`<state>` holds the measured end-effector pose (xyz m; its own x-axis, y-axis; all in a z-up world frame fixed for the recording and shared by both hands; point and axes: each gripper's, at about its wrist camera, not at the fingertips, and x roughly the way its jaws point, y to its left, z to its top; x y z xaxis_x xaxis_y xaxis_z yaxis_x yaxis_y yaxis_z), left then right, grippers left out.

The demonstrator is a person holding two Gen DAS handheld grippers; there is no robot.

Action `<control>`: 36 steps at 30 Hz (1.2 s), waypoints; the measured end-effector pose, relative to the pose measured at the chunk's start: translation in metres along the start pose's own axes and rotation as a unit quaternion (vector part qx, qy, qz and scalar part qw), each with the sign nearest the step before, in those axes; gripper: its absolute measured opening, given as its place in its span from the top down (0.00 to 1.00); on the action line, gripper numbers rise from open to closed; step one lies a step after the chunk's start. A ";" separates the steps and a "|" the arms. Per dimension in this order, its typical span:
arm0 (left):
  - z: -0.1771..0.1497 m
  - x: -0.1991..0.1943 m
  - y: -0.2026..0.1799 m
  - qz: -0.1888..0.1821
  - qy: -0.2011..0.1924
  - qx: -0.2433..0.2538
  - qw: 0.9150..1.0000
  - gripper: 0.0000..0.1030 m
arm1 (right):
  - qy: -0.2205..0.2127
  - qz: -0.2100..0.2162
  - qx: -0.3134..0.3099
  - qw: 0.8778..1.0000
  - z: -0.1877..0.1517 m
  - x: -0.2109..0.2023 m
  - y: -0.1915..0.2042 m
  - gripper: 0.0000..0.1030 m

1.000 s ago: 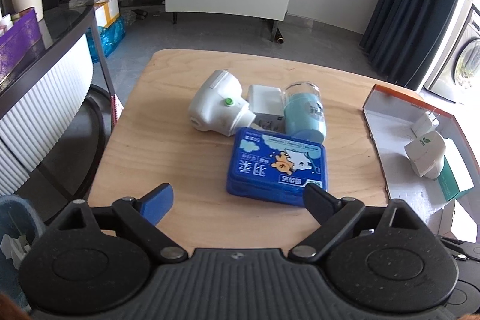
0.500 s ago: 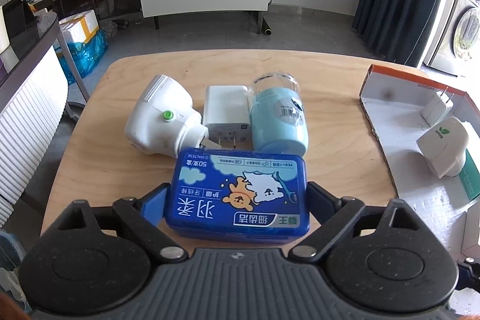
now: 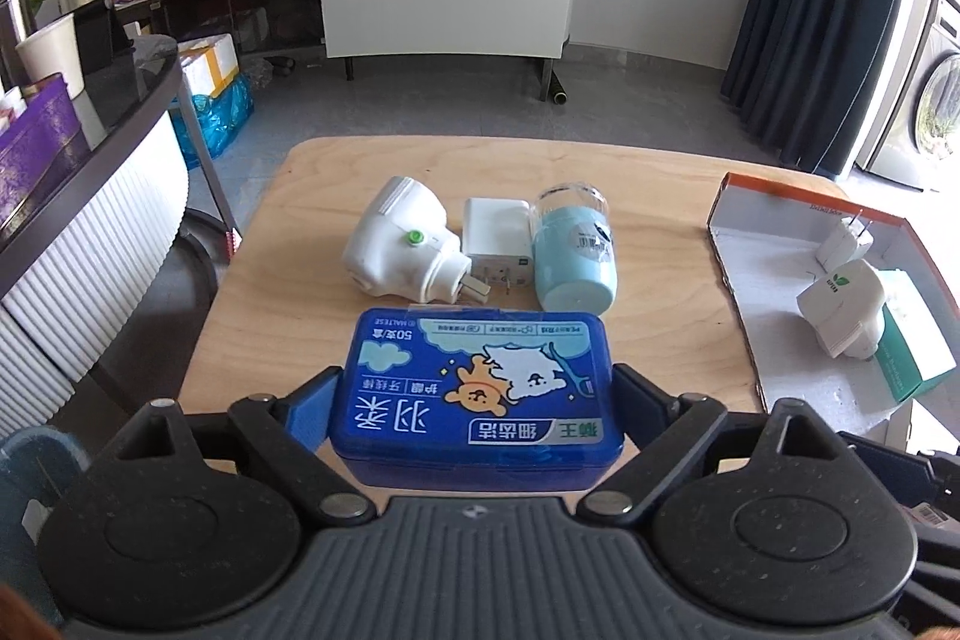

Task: Organize rigid objects
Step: 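Carry the black charger and blue box over the orange-rimmed box with both tools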

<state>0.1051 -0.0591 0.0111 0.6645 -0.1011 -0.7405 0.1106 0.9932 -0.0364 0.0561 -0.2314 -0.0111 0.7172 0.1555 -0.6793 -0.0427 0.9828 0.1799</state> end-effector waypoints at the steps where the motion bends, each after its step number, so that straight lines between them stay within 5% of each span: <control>1: -0.002 -0.005 0.001 0.002 0.000 -0.002 1.000 0.09 | -0.003 0.002 -0.002 1.000 0.000 -0.004 0.001 0.58; 36: -0.056 -0.077 -0.025 -0.023 -0.020 -0.010 0.999 0.09 | -0.045 0.002 -0.018 0.999 -0.029 -0.090 -0.012 0.58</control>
<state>0.0097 -0.0732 0.0312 0.6877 -0.1480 -0.7107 0.1266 0.9884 -0.0834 -0.0279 -0.2539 0.0271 0.7761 0.1514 -0.6121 -0.0700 0.9854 0.1550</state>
